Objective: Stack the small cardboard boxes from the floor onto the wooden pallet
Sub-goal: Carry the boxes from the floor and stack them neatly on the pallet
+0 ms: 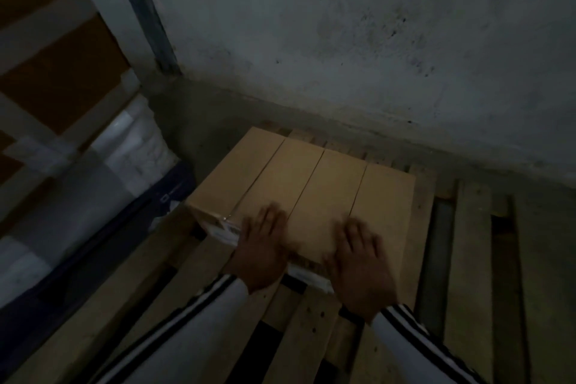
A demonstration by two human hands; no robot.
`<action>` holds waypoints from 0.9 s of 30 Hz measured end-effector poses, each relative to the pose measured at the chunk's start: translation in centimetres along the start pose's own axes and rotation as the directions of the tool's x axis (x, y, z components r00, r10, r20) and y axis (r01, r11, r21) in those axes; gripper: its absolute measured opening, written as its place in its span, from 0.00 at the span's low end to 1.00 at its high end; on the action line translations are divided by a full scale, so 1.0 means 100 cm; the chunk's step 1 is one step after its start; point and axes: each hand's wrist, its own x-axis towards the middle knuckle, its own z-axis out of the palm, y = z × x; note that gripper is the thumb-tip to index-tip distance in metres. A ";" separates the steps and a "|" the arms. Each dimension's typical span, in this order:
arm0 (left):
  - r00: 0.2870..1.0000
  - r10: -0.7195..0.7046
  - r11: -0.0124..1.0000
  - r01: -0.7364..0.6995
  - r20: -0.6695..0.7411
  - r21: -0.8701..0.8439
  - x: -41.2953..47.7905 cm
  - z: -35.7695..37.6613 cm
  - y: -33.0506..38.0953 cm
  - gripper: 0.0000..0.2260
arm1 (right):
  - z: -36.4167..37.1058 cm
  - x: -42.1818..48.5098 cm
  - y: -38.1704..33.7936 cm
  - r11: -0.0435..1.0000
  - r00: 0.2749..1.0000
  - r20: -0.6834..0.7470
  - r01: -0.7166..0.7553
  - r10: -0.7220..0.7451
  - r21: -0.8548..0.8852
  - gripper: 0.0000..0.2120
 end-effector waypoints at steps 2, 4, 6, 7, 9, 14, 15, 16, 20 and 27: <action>1.000 0.017 0.996 -0.017 0.001 0.090 -0.013 0.002 0.001 0.39 | 0.003 -0.002 -0.009 0.998 0.999 0.040 0.001 0.001 -0.057 0.42; 1.000 0.018 0.994 -0.018 0.003 0.112 -0.017 -0.008 0.003 0.35 | -0.005 -0.001 -0.009 0.996 0.994 0.103 -0.034 0.043 -0.087 0.47; 0.998 0.048 0.995 -0.052 0.050 0.088 -0.032 -0.029 0.011 0.31 | -0.028 -0.010 -0.018 0.990 0.985 0.155 -0.061 0.080 -0.124 0.41; 0.997 0.057 0.997 -0.060 0.050 0.056 -0.043 -0.043 0.017 0.31 | -0.043 -0.014 -0.027 0.987 0.981 0.168 -0.076 0.100 -0.143 0.38; 0.998 0.058 0.998 -0.058 0.018 0.019 -0.071 -0.078 0.025 0.30 | -0.082 -0.030 -0.055 0.985 0.980 0.174 -0.074 0.101 -0.156 0.34; 0.999 0.023 1.000 -0.023 0.030 -0.011 -0.158 -0.172 0.035 0.31 | -0.185 -0.084 -0.133 0.985 0.967 0.225 -0.091 0.123 -0.145 0.34; 0.999 0.020 0.999 -0.019 0.033 -0.030 -0.187 -0.198 0.038 0.32 | -0.212 -0.101 -0.154 0.984 0.963 0.231 -0.108 0.138 -0.139 0.34; 0.999 0.018 0.999 -0.016 0.043 -0.049 -0.212 -0.222 0.040 0.32 | -0.237 -0.118 -0.173 0.985 0.961 0.233 -0.122 0.148 -0.122 0.33; 0.997 -0.008 0.999 0.012 0.082 -0.040 -0.309 -0.316 0.055 0.33 | -0.327 -0.195 -0.245 0.986 0.956 0.244 -0.148 0.164 -0.080 0.33; 0.994 0.010 0.999 -0.005 0.111 -0.043 -0.455 -0.435 0.074 0.33 | -0.437 -0.338 -0.345 0.988 0.939 0.312 -0.120 0.144 -0.096 0.34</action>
